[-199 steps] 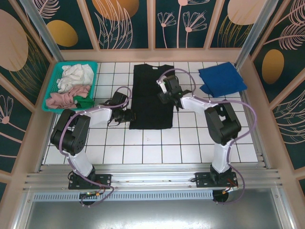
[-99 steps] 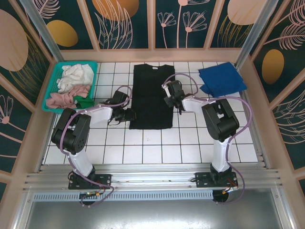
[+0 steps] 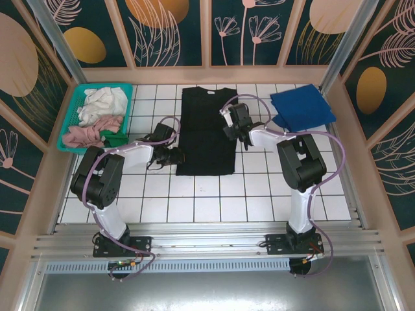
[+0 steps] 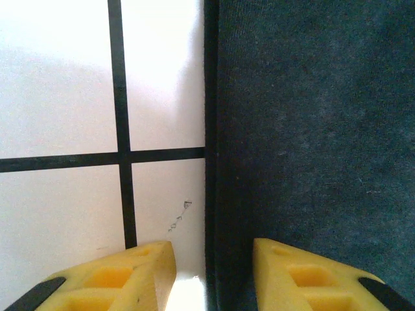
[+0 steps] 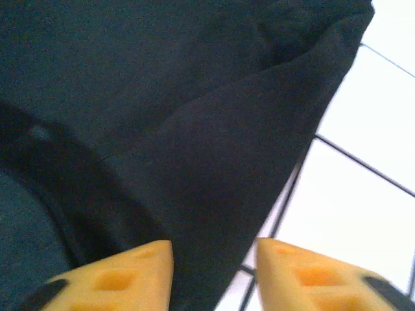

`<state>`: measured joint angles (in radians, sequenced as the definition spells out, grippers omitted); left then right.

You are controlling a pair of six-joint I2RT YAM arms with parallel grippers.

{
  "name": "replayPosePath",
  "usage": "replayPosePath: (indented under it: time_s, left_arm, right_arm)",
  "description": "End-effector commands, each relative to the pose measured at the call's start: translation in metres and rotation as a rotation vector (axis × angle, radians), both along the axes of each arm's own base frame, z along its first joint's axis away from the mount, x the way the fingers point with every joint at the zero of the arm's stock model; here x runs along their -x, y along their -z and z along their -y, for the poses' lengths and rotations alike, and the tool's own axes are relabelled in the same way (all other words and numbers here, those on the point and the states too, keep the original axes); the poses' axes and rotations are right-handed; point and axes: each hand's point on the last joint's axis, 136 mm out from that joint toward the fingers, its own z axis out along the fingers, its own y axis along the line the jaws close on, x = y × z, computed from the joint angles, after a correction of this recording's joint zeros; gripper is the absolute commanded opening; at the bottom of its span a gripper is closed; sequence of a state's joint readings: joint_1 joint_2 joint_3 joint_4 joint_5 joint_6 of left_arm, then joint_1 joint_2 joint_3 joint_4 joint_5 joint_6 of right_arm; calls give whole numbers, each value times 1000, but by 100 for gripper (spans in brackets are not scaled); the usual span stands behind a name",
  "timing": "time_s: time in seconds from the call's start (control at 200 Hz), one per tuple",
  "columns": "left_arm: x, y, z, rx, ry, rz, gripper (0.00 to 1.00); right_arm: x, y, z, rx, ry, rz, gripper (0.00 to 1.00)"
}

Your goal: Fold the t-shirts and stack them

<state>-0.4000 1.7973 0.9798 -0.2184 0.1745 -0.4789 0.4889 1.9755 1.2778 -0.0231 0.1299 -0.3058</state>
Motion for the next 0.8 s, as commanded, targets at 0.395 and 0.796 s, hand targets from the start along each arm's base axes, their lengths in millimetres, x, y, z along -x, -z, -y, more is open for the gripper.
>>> replayPosePath:
  time_s: [0.395,0.796]
  left_arm:
    - [11,-61,40,-58,67,154,45]
    - [56,-7,99,-4,190,58,44]
  right_arm:
    - [-6,27,-3,45,-19,-49,27]
    - [-5,-6,4,-47,-20,-53,0]
